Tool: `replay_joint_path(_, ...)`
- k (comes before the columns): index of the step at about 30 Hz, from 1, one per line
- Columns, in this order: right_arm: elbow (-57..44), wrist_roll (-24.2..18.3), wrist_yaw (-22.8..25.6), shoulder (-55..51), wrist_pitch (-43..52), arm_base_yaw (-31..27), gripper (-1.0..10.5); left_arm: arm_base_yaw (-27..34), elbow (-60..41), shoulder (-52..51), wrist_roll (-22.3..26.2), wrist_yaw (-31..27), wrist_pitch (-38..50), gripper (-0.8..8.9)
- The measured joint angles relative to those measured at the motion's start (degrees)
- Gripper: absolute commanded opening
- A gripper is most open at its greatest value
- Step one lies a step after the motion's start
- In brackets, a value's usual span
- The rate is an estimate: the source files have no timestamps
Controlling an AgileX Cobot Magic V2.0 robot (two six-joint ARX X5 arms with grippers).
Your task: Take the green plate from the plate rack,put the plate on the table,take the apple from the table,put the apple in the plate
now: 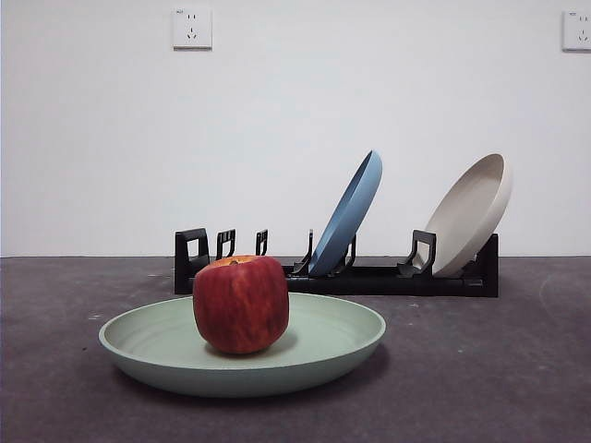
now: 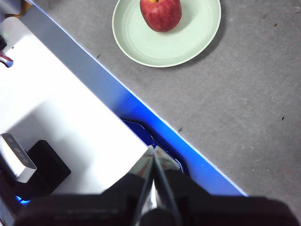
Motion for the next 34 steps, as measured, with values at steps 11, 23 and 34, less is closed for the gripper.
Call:
replay_joint_path(11, 0.0, 0.0, 0.0, 0.0, 0.0, 0.0, 0.0, 0.5, -7.1, -4.8, -2.5, 0.0, -4.3, -0.03)
replay_joint_path(23, 0.0, 0.0, 0.0, 0.0, 0.0, 0.0, 0.0, 0.5, -9.7, -5.6, -8.1, 0.4, -6.7, -0.03)
replay_joint_path(34, 0.0, 0.0, 0.0, 0.0, 0.0, 0.0, 0.0, 0.5, -9.7, -5.6, -8.7, 0.4, -6.8, -0.03)
